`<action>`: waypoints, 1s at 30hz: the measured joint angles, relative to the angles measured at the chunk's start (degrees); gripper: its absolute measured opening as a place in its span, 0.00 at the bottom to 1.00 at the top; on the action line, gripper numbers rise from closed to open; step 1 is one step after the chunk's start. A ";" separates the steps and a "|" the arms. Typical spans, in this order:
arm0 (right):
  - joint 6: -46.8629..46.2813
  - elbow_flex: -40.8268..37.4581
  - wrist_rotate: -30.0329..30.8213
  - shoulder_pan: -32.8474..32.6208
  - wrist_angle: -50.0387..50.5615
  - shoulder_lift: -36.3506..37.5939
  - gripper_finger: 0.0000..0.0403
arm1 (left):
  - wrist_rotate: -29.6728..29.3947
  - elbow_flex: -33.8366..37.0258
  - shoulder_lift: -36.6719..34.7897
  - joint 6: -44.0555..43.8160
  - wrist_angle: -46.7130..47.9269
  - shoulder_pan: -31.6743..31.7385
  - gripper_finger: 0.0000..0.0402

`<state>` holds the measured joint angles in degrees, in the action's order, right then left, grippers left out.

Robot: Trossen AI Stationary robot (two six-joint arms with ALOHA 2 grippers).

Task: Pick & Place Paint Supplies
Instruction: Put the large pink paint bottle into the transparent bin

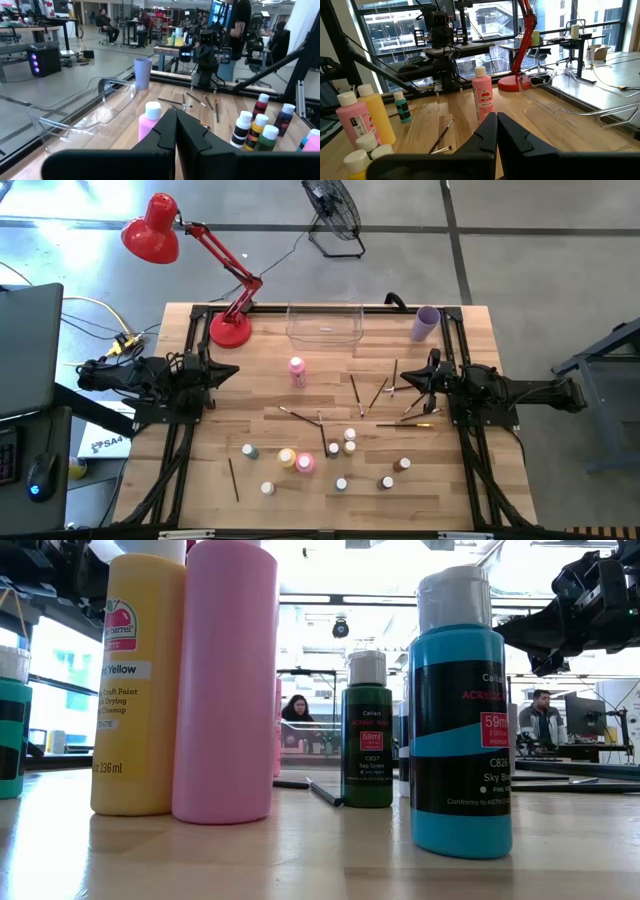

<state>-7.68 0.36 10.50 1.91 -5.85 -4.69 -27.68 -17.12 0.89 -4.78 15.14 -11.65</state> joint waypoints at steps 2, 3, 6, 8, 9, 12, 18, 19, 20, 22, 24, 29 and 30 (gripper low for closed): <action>0.00 0.01 -0.02 0.01 0.00 0.00 0.01 | 0.00 0.00 0.00 0.00 0.02 -0.01 0.00; 0.00 0.01 -0.13 0.00 0.00 0.00 0.01 | 0.00 0.00 0.00 0.00 0.02 -0.01 0.00; 0.00 0.01 -0.20 0.00 0.00 0.00 0.01 | 0.00 0.00 0.00 0.00 0.01 -0.01 0.00; 0.00 0.02 -0.20 0.00 0.00 0.00 0.01 | 0.00 0.00 0.00 0.00 -0.01 -0.01 0.00; 0.02 0.02 -0.20 0.01 0.00 0.00 0.01 | 0.00 0.00 0.00 0.03 0.00 -0.01 0.00; 0.27 0.00 -0.20 0.02 0.00 0.00 0.01 | 0.00 0.00 0.00 0.02 -0.29 -0.01 0.00; 0.39 0.01 -0.20 0.00 -1.27 0.02 0.01 | 0.07 -0.07 0.00 0.02 -2.45 0.01 0.00; 0.39 0.01 -0.20 0.01 -1.76 0.02 0.01 | 0.07 -0.07 0.00 0.02 -2.45 0.01 0.00; 0.39 0.00 -0.20 0.00 -2.45 0.02 0.01 | 0.07 -0.07 0.00 0.02 -2.45 0.01 0.00; 0.42 0.02 -0.53 0.00 -4.24 0.02 0.01 | 0.07 -0.07 0.29 0.02 -2.50 0.01 0.00; 0.42 0.01 -2.17 0.00 -5.62 0.00 0.01 | 0.07 -0.09 1.31 0.02 -2.68 -0.01 0.00; 0.42 0.02 -3.95 0.00 -7.52 -0.08 0.01 | 0.09 -0.11 6.37 1.06 -5.23 0.00 0.00; 0.42 0.00 -3.80 0.00 -7.57 -0.23 0.01 | 0.09 -0.11 7.85 1.82 -6.34 -0.01 0.00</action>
<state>-7.27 0.36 6.71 1.91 -13.42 -4.92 -27.59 -17.23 8.73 -2.96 8.80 -11.66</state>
